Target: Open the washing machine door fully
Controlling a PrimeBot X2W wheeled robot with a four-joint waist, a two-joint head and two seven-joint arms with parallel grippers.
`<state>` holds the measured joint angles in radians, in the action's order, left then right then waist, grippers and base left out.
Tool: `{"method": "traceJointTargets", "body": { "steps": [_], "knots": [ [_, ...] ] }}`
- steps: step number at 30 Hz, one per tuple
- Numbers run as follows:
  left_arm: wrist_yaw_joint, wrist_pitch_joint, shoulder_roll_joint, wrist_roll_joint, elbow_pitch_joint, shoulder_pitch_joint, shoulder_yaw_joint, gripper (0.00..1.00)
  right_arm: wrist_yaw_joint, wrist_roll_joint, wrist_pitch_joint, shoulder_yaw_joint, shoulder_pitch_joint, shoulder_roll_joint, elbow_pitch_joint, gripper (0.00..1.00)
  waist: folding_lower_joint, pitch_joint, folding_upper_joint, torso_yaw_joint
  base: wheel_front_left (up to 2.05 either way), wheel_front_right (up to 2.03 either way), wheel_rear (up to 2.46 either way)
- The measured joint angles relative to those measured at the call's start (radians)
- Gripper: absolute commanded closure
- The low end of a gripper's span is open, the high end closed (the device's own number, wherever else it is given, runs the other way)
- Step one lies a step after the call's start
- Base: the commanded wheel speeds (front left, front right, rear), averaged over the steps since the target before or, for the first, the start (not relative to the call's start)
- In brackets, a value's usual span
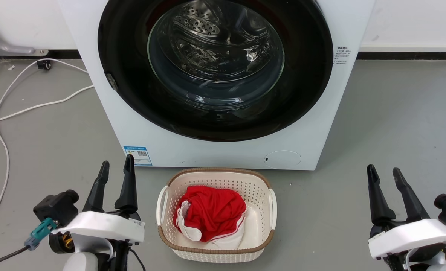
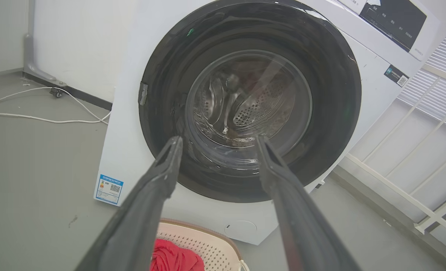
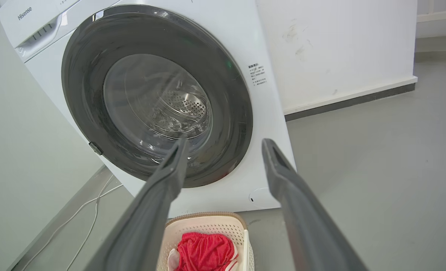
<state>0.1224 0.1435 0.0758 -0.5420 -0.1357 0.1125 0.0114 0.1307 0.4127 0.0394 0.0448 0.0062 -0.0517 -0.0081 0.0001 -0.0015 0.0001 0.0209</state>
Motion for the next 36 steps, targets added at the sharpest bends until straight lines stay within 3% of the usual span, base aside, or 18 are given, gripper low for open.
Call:
{"method": "traceJointTargets", "body": {
  "steps": [36],
  "knots": [
    [-0.03, 0.081, 0.022, 0.362, -0.029, 0.014, -0.051, 0.0, 0.0, -0.332, 0.004, -0.012, 0.033, 0.0, -0.041, 0.0, -0.0001, 0.0, 0.0, 0.002, 0.0, 0.0, 0.0]
  ]
}}
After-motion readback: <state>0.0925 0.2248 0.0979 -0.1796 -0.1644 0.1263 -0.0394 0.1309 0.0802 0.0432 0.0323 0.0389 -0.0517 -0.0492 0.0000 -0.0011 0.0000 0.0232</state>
